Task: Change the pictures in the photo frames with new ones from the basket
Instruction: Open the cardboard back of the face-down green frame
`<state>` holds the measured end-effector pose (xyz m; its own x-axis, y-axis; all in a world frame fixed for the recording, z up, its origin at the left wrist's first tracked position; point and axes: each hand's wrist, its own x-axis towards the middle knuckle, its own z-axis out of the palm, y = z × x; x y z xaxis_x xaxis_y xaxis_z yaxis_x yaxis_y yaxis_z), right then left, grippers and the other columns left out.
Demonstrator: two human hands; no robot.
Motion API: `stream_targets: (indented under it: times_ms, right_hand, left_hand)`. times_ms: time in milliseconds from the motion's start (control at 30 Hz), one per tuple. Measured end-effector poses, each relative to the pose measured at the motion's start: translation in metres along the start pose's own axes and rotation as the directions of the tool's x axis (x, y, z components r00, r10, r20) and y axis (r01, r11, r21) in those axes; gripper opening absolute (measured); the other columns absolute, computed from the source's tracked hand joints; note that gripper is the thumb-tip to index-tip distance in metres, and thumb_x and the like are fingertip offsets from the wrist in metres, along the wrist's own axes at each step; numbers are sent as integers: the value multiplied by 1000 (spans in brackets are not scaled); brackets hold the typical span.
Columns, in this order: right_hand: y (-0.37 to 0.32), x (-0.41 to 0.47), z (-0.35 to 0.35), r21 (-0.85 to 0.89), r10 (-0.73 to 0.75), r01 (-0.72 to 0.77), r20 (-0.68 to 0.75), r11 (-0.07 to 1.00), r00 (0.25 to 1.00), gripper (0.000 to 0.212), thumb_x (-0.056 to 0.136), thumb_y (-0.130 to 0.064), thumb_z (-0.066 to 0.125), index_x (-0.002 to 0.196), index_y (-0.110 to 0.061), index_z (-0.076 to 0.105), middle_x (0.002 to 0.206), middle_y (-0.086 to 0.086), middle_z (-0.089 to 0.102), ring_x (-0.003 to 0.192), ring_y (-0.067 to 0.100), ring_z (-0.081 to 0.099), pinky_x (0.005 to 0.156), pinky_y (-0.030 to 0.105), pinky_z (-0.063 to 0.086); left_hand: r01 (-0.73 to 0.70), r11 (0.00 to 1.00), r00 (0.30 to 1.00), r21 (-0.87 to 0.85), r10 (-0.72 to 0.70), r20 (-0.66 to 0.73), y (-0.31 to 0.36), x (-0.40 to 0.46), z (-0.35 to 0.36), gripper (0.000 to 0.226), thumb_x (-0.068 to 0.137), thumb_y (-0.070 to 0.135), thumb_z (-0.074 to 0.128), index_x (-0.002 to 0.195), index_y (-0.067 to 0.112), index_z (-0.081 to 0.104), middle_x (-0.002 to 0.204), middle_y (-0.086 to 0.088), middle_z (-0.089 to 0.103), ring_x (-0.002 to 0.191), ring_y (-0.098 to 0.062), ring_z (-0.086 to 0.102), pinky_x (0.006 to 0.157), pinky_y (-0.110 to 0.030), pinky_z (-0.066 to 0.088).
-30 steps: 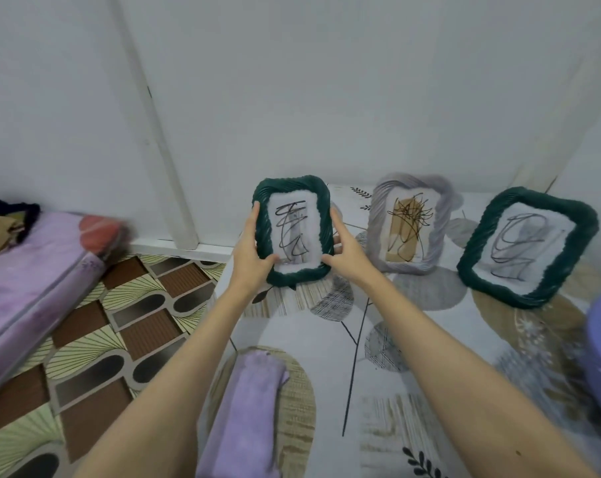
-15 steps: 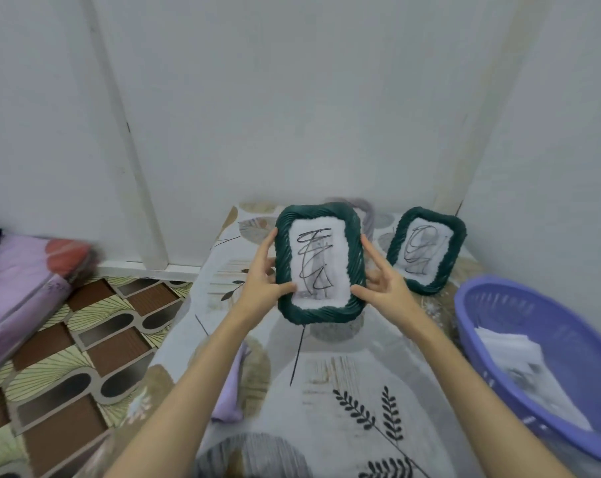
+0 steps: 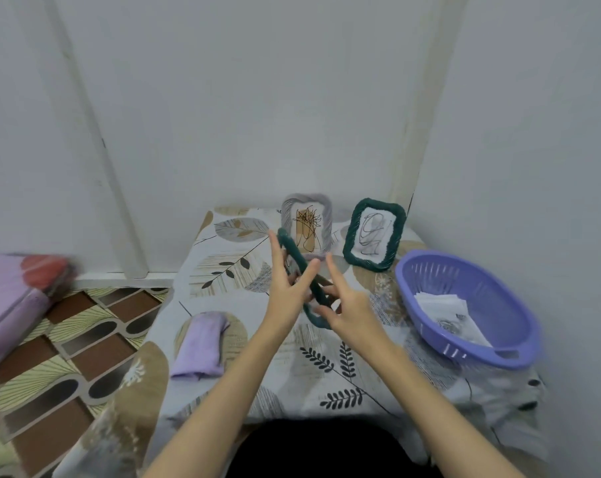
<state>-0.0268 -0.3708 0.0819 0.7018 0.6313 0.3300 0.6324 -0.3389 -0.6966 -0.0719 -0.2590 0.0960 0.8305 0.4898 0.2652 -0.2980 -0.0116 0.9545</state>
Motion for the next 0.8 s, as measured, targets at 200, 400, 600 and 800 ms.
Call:
stream_targets:
  times_ms: [200, 400, 600, 800]
  right_hand:
    - [0, 0, 2, 203, 96, -135, 191, 970, 977, 90, 80, 3, 65, 146, -27, 12, 127, 8, 57, 80, 6, 56, 71, 12, 48]
    - [9, 11, -14, 170, 83, -67, -89, 983, 992, 59, 84, 0, 59, 137, -20, 42, 112, 5, 57, 80, 9, 52, 69, 16, 48]
    - [30, 15, -13, 13, 149, -149, -16, 989, 989, 62, 83, -33, 65, 138, -32, 37, 145, 4, 27, 134, 20, 25, 109, 40, 26]
    - [48, 3, 4, 58, 293, -307, 173, 950, 940, 71, 78, -43, 68, 139, -26, 36, 126, 1, 36, 119, 15, 38, 100, 30, 34]
  left_hand:
    - [2, 987, 995, 161, 13, -96, -13, 0, -15, 93, 79, -16, 39, 132, 56, 15, 146, -5, 38, 97, -27, 59, 79, -42, 49]
    - [52, 993, 997, 103, -47, -53, -13, 8, -33, 85, 82, -11, 42, 119, 64, 31, 141, 1, 43, 118, -31, 53, 82, -46, 52]
    - [192, 980, 979, -51, -187, 82, -9, 10, -48, 76, 83, -21, 33, 135, 35, 36, 114, -1, 59, 83, -16, 62, 61, -33, 51]
    - [264, 962, 961, 66, -268, 67, -42, 5, -59, 70, 84, -18, 41, 138, 27, 33, 127, -7, 51, 104, -22, 58, 68, -32, 54]
